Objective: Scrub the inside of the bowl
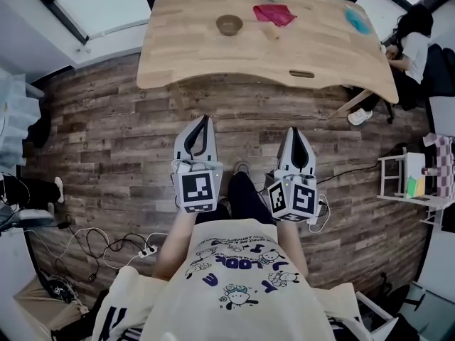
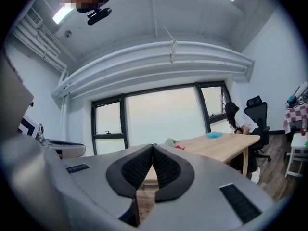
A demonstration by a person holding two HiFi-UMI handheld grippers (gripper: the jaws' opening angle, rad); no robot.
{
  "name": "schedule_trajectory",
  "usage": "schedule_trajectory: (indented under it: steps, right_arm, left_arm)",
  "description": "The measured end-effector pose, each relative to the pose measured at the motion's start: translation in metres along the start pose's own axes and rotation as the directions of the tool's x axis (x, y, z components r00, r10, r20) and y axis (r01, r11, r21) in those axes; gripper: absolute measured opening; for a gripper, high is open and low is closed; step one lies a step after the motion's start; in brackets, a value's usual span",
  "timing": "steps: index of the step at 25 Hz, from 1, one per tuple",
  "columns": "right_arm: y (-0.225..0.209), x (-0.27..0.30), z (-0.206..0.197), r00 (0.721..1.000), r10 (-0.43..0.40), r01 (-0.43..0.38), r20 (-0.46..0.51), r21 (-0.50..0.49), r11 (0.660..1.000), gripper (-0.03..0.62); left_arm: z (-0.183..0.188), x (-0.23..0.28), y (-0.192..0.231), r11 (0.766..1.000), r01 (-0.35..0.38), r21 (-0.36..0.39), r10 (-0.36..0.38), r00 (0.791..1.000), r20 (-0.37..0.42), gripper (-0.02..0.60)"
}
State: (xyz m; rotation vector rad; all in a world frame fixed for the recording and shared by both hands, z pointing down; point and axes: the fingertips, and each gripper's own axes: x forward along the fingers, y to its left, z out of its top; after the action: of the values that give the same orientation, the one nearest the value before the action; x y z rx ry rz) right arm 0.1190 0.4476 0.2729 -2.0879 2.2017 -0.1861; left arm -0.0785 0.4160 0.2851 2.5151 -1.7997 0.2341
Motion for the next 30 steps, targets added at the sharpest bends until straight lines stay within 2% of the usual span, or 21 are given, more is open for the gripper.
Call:
schedule_trajectory:
  steps: [16,30]
  right_arm:
    - [-0.058,0.123,0.012,0.992,0.128,-0.127,-0.015,0.009,0.992,0.002]
    - [-0.078,0.154,-0.006,0.990,0.121,-0.118,-0.077,0.036,0.992,0.002]
  left_arm:
    - [0.022,0.114,-0.016,0.993,-0.121,-0.001,0.121,0.993,-0.001,0.031]
    - [0.022,0.151,-0.012,0.989,-0.149,-0.007,0.148,0.988,-0.038,0.031]
